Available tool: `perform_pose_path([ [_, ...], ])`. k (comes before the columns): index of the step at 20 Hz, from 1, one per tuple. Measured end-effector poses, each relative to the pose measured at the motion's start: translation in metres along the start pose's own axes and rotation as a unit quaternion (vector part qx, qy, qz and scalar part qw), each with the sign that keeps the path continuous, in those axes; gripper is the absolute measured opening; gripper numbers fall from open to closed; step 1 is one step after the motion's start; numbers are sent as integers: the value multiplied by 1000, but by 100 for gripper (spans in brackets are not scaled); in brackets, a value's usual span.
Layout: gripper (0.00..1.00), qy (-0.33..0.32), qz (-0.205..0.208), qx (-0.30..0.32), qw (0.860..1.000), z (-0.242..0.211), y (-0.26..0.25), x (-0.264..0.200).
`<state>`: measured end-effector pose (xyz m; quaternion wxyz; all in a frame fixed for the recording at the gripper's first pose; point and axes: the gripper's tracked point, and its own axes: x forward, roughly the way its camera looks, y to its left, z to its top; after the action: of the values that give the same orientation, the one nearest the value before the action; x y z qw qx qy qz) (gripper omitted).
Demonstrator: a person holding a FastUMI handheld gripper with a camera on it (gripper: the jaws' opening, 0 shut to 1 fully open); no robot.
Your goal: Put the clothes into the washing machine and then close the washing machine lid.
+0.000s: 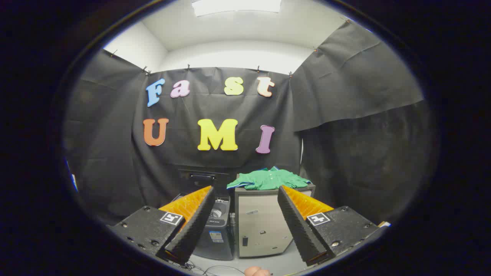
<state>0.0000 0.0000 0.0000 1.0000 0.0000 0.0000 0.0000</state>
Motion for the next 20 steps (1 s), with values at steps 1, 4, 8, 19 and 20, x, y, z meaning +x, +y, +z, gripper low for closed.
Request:
perform_pose_path([
  [1, 100, 4, 1, 3, 1000, -1, 0, 0],
  [4, 100, 10, -2, 6, 1000, -3, -2, 1],
  [8, 100, 2, 0, -5, 1000, 3, -4, -1],
  [19, 100, -3, 2, 3, 1000, 7, -10, -5],
  [20, 100, -2, 1, 3, 1000, 7, -11, -5],
])
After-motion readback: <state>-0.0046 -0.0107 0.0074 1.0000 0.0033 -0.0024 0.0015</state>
